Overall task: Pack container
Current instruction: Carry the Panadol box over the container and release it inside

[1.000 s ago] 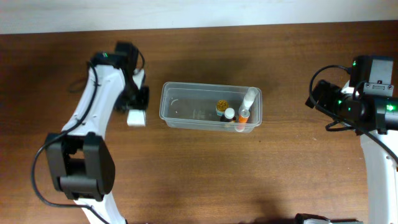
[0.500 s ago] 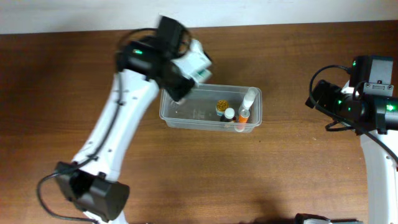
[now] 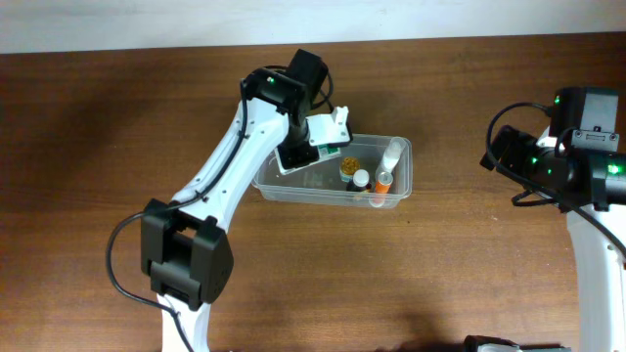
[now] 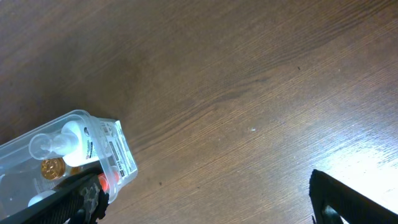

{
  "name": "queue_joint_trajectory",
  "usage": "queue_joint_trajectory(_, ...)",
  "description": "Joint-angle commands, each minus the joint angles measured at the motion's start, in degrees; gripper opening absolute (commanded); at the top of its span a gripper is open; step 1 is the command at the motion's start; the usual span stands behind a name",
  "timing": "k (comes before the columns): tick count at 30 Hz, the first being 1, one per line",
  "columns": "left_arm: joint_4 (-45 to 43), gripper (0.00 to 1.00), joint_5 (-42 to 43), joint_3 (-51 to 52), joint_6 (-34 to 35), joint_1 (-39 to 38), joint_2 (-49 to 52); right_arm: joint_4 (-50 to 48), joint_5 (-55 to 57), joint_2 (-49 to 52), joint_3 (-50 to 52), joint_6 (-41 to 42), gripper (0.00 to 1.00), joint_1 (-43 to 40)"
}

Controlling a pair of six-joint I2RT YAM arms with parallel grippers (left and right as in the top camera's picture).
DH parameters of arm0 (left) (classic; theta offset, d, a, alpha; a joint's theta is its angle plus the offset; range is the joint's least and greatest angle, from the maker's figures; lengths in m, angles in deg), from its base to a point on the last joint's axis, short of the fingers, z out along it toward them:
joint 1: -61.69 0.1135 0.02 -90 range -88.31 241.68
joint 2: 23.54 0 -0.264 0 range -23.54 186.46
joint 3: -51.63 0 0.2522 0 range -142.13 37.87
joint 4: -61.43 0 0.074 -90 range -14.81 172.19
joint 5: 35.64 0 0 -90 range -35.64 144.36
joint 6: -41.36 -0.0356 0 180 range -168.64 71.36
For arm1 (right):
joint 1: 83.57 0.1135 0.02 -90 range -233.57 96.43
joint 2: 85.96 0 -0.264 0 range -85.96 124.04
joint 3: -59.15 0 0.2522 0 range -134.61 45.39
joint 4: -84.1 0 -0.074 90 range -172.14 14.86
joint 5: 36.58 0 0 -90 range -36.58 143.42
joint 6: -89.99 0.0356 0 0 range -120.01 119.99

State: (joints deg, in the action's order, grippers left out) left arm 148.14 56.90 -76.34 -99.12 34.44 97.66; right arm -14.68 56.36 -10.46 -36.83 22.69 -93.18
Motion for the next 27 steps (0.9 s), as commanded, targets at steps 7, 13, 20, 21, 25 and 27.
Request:
queue_joint_trajectory(7,0.1,1.0,-0.9,-0.5,1.5,2.7,0.0,0.0,0.1,0.0,-0.4,0.3,0.98,-0.2)
queue_joint_trajectory(13,6.3,1.0,-0.9,-7.8,7.1,2.7,0.0,0.0,0.1,0.0,-0.4,0.3,0.98,-0.2)
queue_joint_trajectory(20,19.3,1.0,-4.0,-26.7,27.0,5.7,-0.1,0.0,0.1,0.0,-0.4,0.3,0.98,-0.2)
queue_joint_trajectory(21,21.0,1.0,-5.2,-29.2,30.9,6.8,-0.2,0.0,0.1,0.0,-0.4,0.3,0.98,-0.2)
queue_joint_trajectory(25,23.8,1.0,-6.4,-35.5,42.6,13.6,-3.5,0.0,0.1,0.0,-0.4,0.3,0.99,-0.2)
queue_joint_trajectory(27,23.8,1.0,-6.4,-35.6,44.4,17.3,-6.7,0.0,0.1,0.0,-0.4,0.3,0.98,-0.2)
